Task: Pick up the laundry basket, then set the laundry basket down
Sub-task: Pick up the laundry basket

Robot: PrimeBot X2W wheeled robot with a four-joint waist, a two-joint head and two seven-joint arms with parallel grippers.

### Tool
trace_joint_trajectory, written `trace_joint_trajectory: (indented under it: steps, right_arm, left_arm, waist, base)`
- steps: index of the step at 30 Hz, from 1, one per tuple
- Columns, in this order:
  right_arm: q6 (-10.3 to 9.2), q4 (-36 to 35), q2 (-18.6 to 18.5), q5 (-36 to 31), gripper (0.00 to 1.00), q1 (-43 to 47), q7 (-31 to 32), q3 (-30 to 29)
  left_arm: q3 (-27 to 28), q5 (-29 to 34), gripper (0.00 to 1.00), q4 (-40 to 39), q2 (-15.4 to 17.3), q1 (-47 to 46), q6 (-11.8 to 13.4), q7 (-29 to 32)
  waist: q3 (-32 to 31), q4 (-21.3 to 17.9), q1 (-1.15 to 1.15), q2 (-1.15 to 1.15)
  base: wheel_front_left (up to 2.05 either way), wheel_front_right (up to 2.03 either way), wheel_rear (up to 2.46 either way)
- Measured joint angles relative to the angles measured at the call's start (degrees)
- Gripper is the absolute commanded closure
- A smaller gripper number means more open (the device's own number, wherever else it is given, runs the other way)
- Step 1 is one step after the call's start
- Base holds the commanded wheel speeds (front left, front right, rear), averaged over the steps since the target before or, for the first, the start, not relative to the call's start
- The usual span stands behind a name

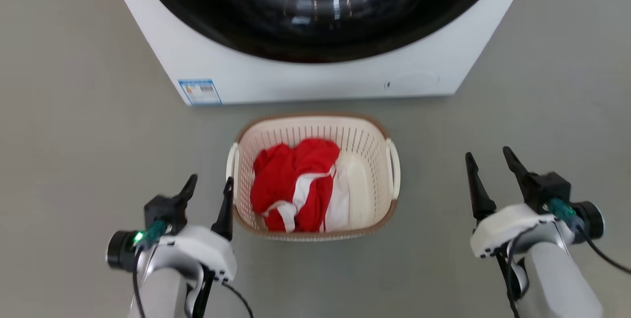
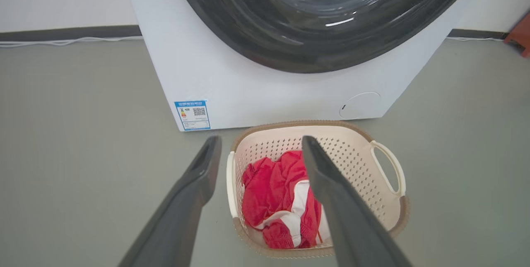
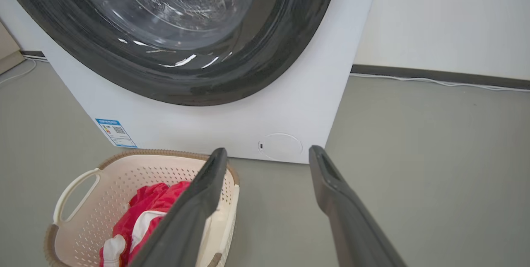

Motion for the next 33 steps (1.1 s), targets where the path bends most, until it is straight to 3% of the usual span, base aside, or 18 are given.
trace_joint_trajectory:
  steps: [7,19,33]
  right_arm:
    - [0.0,10.85,-0.15,-1.68,0.0,-9.39,2.0,-0.37]
    - [0.01,22.2,-2.09,-2.1,0.0,-22.13,4.37,1.6]
    - [0.01,28.77,-2.26,-2.13,0.0,-29.77,2.41,3.63]
  left_arm:
    - [-2.8,-3.1,0.0,12.38,-0.26,-10.56,0.34,0.01]
    - [-5.53,-5.75,0.0,25.81,-0.51,-25.88,2.1,0.01]
    - [-7.77,-9.78,0.0,32.71,-0.7,-35.04,1.9,0.01]
  waist:
    - [6.84,0.23,0.0,0.0]
    - [18.38,1.83,0.0,0.0]
    - [25.1,3.8,0.0,0.0]
  base:
    - [0.0,0.0,0.0]
    - [0.0,0.0,0.0]
    - [0.0,0.0,0.0]
